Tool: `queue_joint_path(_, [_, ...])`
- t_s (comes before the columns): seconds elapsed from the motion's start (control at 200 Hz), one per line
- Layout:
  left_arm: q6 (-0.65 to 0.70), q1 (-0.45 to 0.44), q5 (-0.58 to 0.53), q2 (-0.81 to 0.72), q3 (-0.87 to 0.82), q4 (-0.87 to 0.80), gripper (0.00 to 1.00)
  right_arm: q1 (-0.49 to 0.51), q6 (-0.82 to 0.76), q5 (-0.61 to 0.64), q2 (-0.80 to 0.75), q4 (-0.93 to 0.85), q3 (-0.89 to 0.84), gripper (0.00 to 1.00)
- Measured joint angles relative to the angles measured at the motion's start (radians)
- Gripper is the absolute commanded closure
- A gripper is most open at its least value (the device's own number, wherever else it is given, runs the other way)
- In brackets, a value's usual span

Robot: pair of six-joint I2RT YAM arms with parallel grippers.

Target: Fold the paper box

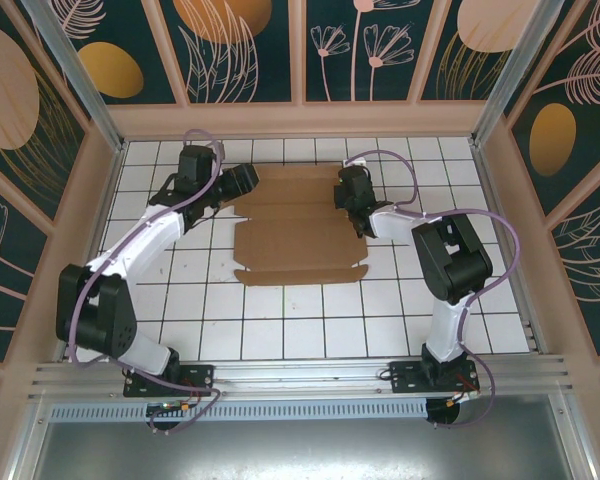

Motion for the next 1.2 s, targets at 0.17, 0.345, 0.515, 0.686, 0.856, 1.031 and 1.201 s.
queue_joint_path(0.17, [-0.001,0.031,0.034,0.077,0.032,0.026,0.28,0.000,-0.008,-0.007,0.000,-0.001,0.002,1.00])
queue_joint_path(0.345, [-0.005,0.034,0.071,0.116,0.052,0.057,0.29,0.000,-0.009,-0.007,0.000,-0.005,0.003,1.00])
queue_joint_path(0.515, [-0.005,0.034,0.077,0.109,0.052,0.064,0.28,0.000,-0.019,-0.013,0.001,-0.007,0.006,1.00])
queue_joint_path(0.686, [-0.003,0.034,0.051,0.043,-0.007,0.045,0.27,0.001,-0.026,-0.014,0.006,-0.032,0.026,1.00])
queue_joint_path(0.856, [0.020,0.034,-0.031,-0.079,-0.074,-0.024,0.26,0.001,-0.039,-0.009,0.010,-0.050,0.038,1.00])
queue_joint_path(1.031, [0.072,0.034,-0.082,-0.148,-0.055,-0.080,0.26,0.001,-0.053,-0.010,0.010,-0.050,0.039,1.00])
queue_joint_path(1.201, [0.114,0.034,-0.073,-0.098,0.060,-0.142,0.27,0.001,-0.056,-0.012,0.010,-0.050,0.039,1.00])
